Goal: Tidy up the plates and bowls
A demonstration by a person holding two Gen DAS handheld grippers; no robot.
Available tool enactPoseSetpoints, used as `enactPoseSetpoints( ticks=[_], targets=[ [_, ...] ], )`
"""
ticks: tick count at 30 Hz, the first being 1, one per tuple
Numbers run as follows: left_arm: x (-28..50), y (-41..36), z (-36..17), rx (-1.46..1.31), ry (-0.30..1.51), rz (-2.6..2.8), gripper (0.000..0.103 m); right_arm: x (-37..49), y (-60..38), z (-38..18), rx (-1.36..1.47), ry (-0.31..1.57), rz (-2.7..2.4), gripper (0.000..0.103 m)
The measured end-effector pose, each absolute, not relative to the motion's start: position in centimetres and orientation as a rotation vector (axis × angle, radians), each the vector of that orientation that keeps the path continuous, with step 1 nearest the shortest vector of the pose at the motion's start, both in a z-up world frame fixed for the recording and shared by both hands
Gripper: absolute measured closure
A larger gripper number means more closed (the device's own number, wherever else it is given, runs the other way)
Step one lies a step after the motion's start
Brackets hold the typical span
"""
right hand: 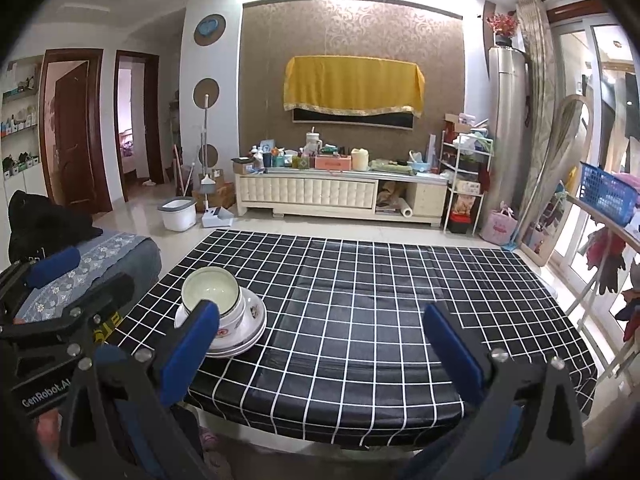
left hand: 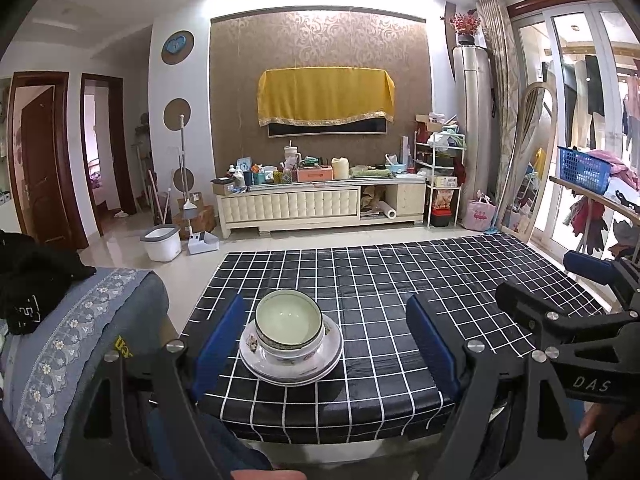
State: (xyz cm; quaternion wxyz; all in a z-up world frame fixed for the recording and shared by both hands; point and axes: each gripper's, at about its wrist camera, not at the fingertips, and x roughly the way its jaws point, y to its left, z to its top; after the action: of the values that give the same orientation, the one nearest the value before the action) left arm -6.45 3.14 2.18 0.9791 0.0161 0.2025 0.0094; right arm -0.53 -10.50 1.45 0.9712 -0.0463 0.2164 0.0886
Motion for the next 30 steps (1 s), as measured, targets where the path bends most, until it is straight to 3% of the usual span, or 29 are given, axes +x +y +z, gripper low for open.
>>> enactPoseSetpoints(
  ticks=[30],
  targets=[
    [-8.0, 3.7, 2.0, -0.006, 0.417, 0.032, 0.022, -1.4, -10.4, 1.5, -0.103, 0.453, 0.187, 0.0]
  ],
)
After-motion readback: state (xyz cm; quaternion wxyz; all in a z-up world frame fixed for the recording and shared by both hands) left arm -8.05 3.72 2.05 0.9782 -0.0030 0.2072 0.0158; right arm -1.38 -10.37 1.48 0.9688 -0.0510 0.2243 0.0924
